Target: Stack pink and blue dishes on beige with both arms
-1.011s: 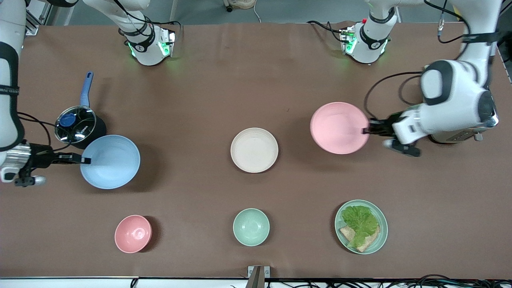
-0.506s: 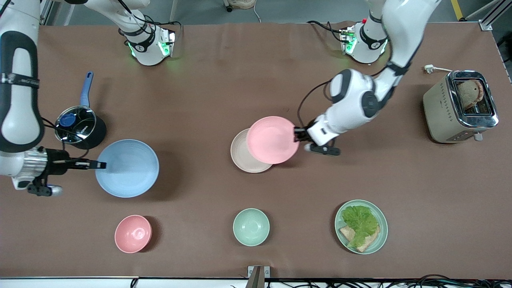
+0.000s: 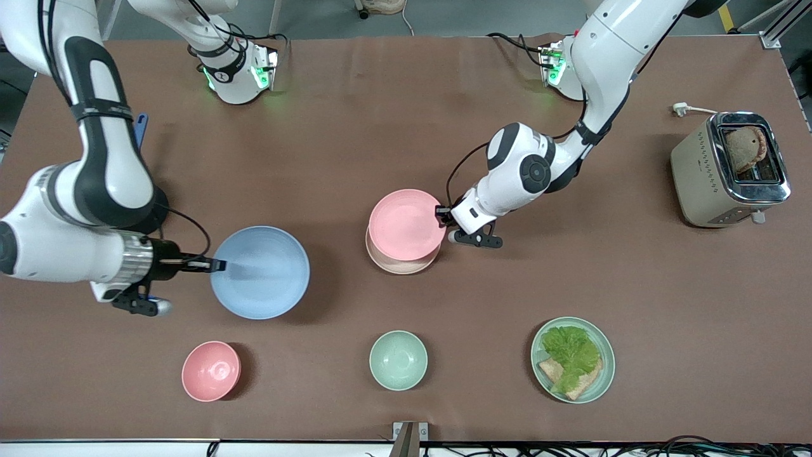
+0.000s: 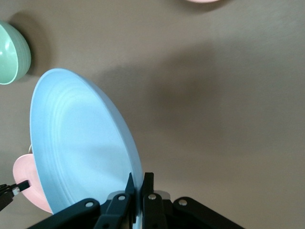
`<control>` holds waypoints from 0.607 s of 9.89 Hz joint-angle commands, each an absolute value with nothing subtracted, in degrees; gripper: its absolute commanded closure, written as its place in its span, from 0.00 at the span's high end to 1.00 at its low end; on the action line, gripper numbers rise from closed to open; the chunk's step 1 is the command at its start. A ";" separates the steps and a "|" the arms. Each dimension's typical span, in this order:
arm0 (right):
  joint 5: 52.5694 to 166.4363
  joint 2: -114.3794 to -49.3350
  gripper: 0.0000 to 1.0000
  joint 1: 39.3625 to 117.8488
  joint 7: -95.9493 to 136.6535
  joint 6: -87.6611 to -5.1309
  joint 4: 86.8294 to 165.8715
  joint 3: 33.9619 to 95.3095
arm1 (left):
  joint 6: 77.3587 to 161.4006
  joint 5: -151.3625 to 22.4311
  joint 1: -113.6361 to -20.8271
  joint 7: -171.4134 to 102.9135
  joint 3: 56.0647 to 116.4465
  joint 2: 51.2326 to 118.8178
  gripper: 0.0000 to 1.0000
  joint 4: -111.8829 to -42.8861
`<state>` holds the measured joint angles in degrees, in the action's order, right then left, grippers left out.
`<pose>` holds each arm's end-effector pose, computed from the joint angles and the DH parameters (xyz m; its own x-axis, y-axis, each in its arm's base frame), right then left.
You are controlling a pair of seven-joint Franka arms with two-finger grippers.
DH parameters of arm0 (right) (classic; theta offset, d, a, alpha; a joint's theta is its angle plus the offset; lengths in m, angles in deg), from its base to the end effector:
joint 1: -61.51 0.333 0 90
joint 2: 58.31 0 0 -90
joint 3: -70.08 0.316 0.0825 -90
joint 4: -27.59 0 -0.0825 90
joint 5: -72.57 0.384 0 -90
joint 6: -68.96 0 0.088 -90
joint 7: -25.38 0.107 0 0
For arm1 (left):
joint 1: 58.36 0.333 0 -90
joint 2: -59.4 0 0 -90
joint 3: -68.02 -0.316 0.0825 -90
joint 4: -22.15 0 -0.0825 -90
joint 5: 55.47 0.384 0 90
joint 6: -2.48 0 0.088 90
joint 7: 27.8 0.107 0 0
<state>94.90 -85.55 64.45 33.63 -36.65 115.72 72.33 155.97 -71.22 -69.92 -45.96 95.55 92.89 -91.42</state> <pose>0.6664 0.0872 0.3720 0.9598 -0.1475 -0.2389 -0.2230 -0.9176 -0.3290 0.5001 -0.3792 0.2120 0.9977 -0.0455 -0.0497 -0.0215 -0.9143 0.4045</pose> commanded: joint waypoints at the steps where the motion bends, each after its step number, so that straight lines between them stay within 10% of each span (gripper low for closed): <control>1: 93.84 -83.62 0.01 63.70 36.45 -37.65 118.99 75.69 | 155.76 -64.03 -70.75 -53.34 95.35 97.89 0.07 -87.20; 3: 93.84 -83.18 0.01 63.70 41.79 -41.05 121.35 80.78 | 155.76 -58.75 -70.92 -59.24 95.44 100.43 0.19 -83.96; 5: 93.84 -81.69 0.01 63.62 44.09 -47.55 127.06 85.45 | 155.76 -57.15 -71.28 -62.51 95.44 100.37 0.86 -83.66; 6: 93.93 -81.25 0.01 63.62 44.63 -49.84 129.52 87.03 | 155.15 -56.62 -70.23 -62.25 95.53 98.79 1.00 -84.71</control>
<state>94.82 -84.98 64.59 43.06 -46.95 123.65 84.90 155.94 -58.42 -70.86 -61.17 95.60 98.26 -84.64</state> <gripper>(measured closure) 0.934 0.546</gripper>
